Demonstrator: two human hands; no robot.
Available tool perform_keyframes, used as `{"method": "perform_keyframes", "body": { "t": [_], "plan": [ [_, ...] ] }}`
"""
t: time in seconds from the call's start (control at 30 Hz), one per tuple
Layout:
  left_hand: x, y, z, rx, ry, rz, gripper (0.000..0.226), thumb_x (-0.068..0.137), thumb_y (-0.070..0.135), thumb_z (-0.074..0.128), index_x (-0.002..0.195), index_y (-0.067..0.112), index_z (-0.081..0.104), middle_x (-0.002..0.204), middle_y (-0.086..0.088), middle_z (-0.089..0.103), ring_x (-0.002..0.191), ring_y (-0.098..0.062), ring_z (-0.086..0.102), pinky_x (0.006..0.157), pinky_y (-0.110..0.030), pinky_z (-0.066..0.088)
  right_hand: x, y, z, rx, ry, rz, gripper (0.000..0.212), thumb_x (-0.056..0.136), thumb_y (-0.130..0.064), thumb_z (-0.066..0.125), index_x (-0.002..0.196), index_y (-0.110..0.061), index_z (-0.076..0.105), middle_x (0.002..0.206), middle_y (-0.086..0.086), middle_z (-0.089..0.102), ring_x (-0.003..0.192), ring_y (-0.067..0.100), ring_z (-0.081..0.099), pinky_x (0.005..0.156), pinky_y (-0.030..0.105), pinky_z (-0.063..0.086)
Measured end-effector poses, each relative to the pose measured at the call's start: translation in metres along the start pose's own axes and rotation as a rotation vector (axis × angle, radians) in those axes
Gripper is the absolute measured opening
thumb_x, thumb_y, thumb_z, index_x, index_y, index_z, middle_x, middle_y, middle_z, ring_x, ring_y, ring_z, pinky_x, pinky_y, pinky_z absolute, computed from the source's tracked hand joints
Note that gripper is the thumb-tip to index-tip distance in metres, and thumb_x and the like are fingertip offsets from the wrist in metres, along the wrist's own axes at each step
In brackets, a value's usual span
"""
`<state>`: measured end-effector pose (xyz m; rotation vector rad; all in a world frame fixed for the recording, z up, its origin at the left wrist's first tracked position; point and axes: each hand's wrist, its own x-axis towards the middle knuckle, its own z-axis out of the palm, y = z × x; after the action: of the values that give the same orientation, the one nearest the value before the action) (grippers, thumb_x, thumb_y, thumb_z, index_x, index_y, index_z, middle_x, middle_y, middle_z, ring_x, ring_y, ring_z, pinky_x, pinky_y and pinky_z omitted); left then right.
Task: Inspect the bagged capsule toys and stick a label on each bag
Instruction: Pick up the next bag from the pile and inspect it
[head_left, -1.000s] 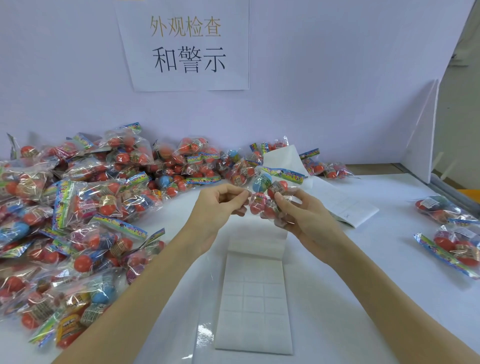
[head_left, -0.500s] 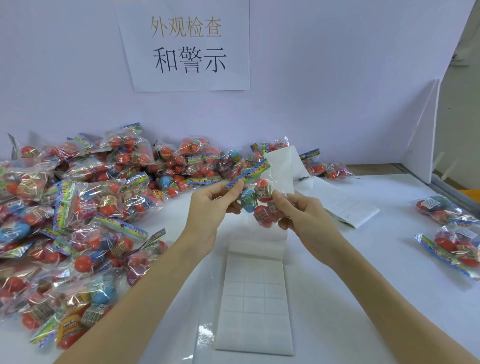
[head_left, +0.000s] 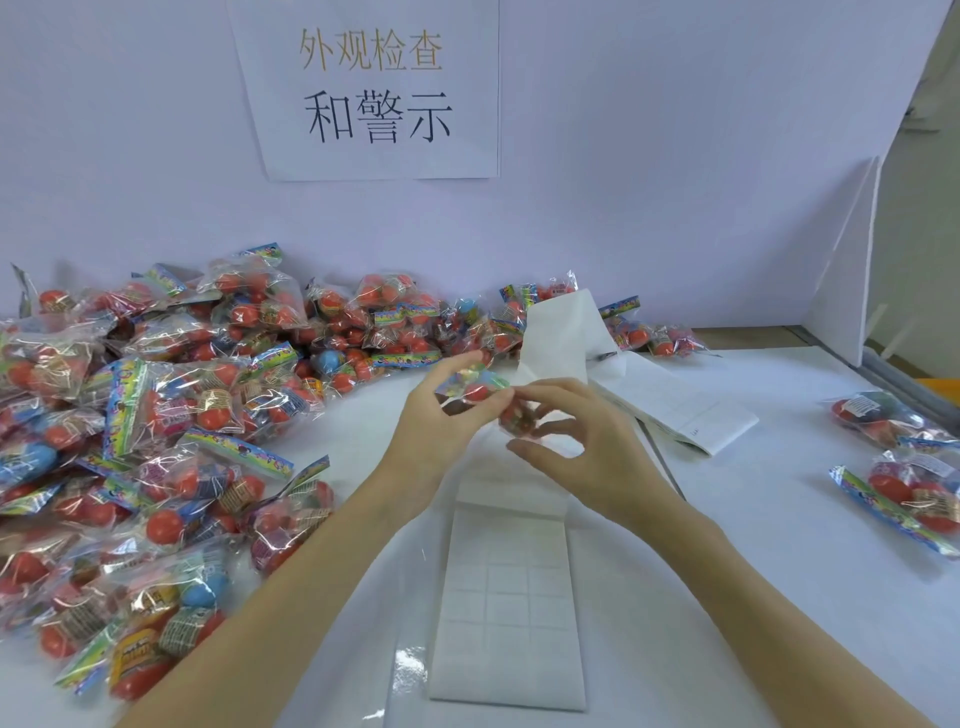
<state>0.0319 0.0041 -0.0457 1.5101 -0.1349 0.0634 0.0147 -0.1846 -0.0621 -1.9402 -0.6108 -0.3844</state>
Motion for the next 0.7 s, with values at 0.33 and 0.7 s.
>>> {"method": "perform_keyframes", "body": {
  "t": [0.33, 0.7],
  "plan": [
    [0.002, 0.011, -0.010, -0.274, -0.155, -0.013, 0.025, 0.094, -0.007, 0.064, 0.118, -0.002, 0.067, 0.105, -0.013, 0.076, 0.091, -0.022, 0.072, 0.074, -0.026, 0.056, 0.005, -0.007, -0.006, 0.344, -0.002, 0.382, 0.034, 0.091, -0.041, 0.071, 0.109, -0.012, 0.077, 0.093, 0.009, 0.078, 0.080, 0.020, 0.071, 0.070, 0.024, 0.057],
    [0.001, -0.003, -0.006, 0.111, 0.021, 0.125, 0.070, 0.104, 0.013, 0.062, 0.155, 0.043, 0.024, 0.070, 0.007, 0.067, 0.072, -0.012, 0.064, 0.082, -0.026, 0.059, 0.006, 0.000, -0.006, 0.330, -0.018, 0.416, 0.013, 0.104, -0.015, 0.063, 0.108, -0.015, 0.075, 0.093, 0.008, 0.078, 0.082, 0.024, 0.076, 0.076, 0.029, 0.062]
  ]
}}
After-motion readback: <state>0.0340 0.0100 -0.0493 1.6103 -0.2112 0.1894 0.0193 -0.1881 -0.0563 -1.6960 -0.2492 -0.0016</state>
